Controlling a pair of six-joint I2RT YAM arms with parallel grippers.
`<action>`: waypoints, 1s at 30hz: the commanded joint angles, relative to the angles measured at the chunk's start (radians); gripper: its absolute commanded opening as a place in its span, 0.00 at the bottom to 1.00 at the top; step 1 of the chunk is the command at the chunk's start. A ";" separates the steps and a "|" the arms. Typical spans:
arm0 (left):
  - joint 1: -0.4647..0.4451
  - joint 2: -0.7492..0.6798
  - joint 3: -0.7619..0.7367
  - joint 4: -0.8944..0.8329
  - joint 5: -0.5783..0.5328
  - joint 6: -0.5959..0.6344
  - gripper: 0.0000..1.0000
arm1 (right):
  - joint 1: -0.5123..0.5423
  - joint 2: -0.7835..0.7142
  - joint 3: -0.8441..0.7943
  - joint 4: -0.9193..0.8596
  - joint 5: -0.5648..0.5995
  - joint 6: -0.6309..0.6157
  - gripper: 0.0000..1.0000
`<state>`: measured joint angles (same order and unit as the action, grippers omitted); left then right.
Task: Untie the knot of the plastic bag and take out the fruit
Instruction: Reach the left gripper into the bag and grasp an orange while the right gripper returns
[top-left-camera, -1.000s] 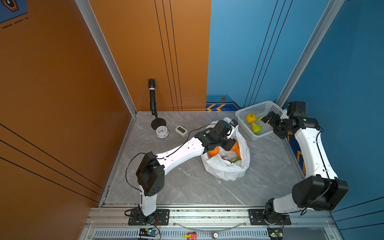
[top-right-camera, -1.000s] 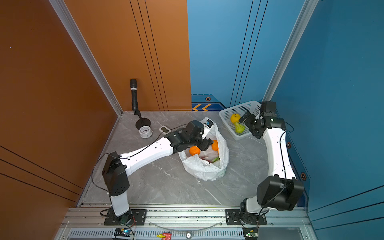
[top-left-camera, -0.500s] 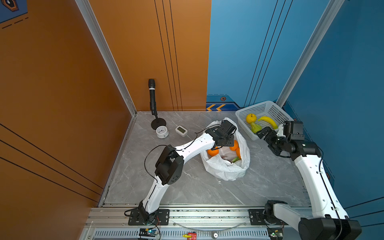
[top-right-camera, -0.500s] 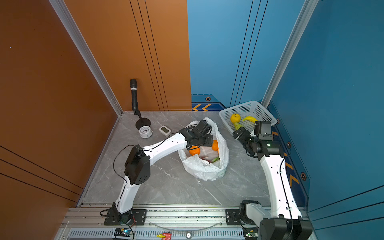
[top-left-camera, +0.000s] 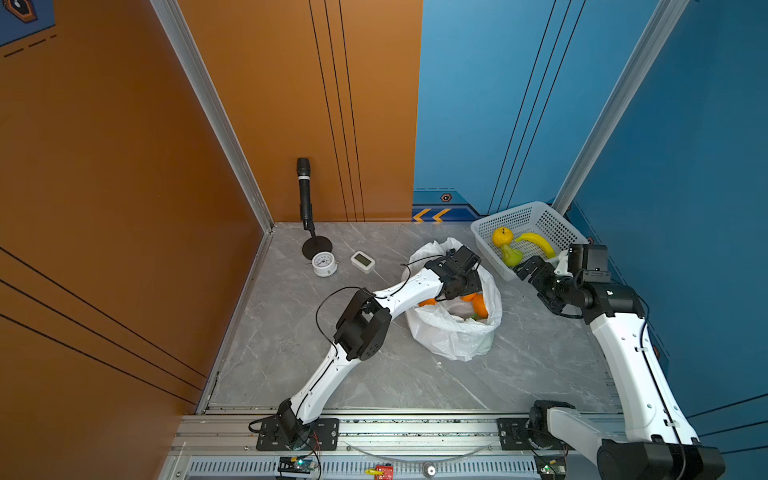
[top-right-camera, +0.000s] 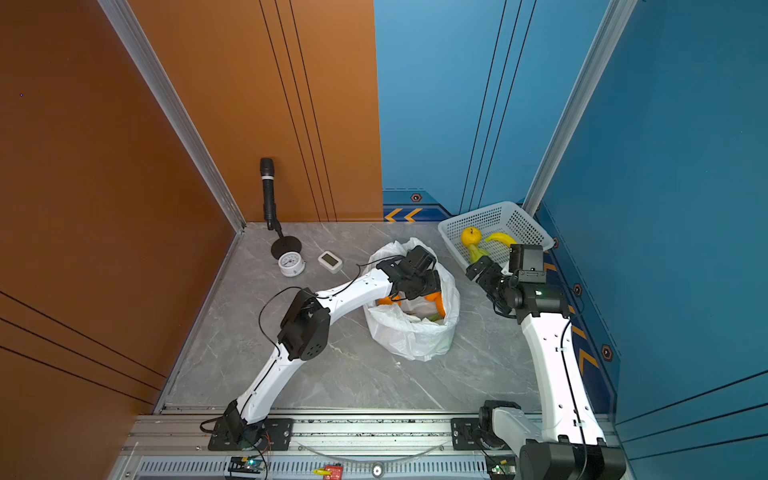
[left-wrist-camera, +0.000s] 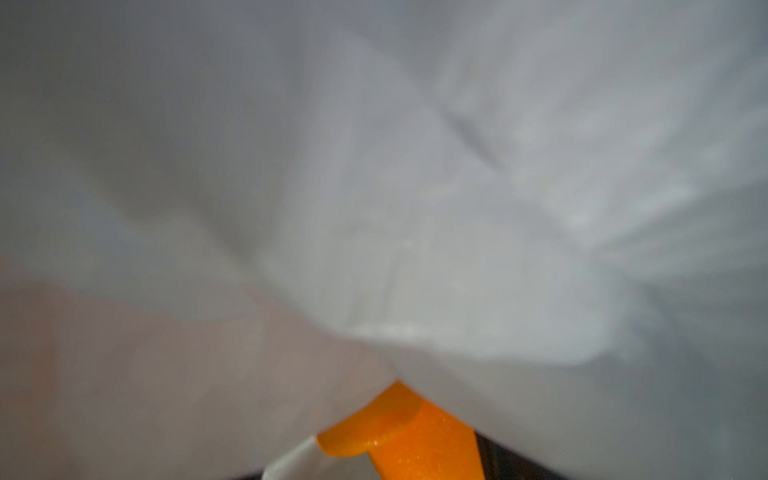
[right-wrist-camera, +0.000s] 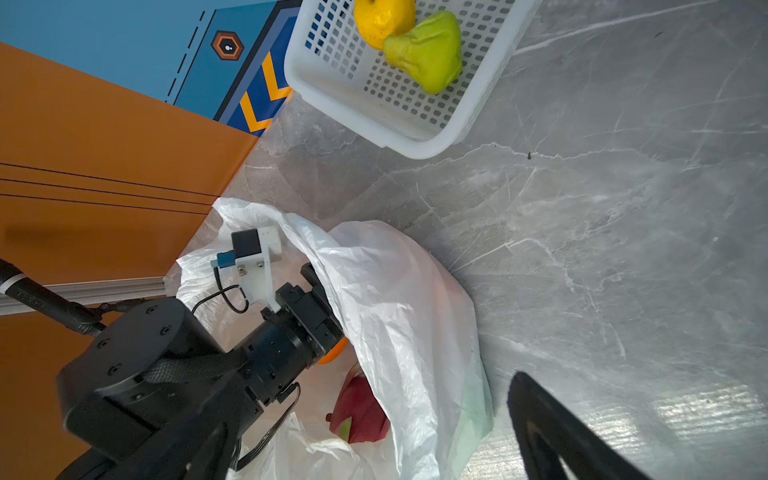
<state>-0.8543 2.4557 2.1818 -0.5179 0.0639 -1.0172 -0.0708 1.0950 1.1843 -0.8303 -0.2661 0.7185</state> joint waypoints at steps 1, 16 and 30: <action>0.013 0.046 0.073 -0.059 -0.004 -0.009 0.80 | 0.002 -0.018 -0.009 -0.031 0.019 -0.019 1.00; 0.029 0.090 0.148 -0.214 -0.069 0.065 0.48 | 0.006 -0.014 -0.014 -0.034 0.013 -0.010 1.00; 0.031 -0.023 0.056 -0.213 -0.050 0.100 0.30 | 0.088 0.019 -0.064 0.024 -0.089 0.014 1.00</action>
<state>-0.8318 2.5000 2.2681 -0.6777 0.0223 -0.9405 -0.0006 1.0973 1.1328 -0.8265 -0.3252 0.7231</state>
